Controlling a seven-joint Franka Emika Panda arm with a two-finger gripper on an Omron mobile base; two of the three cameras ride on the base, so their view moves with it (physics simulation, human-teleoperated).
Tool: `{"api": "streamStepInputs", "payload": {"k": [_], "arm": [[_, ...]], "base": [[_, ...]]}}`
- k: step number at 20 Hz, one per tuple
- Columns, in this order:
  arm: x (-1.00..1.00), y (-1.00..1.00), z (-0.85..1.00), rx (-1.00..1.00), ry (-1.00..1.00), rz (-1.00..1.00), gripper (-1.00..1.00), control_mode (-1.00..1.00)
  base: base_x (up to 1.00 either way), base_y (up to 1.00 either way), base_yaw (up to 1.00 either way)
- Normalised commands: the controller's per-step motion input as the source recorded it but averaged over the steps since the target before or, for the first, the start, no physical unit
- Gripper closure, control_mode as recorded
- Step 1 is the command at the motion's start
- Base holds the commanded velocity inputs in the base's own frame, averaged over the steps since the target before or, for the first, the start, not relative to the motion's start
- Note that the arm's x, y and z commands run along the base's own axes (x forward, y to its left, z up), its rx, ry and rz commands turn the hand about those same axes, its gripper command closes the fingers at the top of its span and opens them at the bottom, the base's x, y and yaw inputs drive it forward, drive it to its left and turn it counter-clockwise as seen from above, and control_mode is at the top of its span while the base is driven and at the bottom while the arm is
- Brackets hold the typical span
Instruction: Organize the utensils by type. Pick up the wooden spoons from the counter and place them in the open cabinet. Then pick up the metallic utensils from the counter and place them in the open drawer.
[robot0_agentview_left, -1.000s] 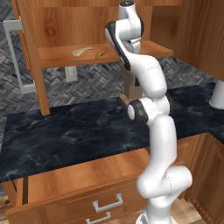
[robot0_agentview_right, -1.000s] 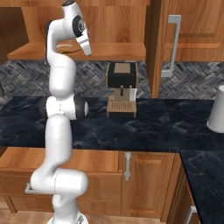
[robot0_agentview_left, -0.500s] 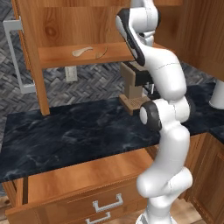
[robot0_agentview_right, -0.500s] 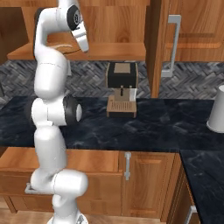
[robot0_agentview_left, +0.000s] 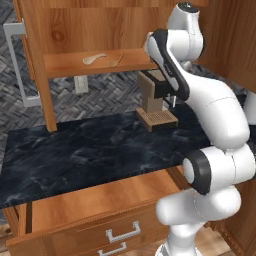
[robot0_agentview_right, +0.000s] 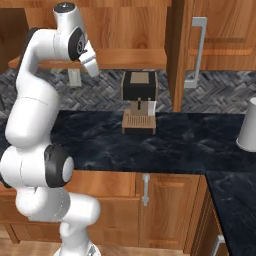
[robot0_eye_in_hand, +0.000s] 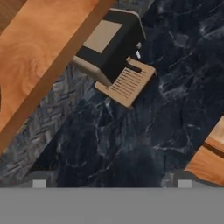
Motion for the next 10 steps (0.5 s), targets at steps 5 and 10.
{"api": "streamStepInputs", "payload": {"k": [5, 10], "arm": [[-0.28, 0.00, -0.81, -0.13, 0.30, 0.43, -1.00, -1.00], [0.03, 0.00, -0.79, -0.25, 0.51, 0.64, -1.00, -1.00]], "base": [[0.00, 0.00, 0.00], [0.00, 0.00, 0.00]]}}
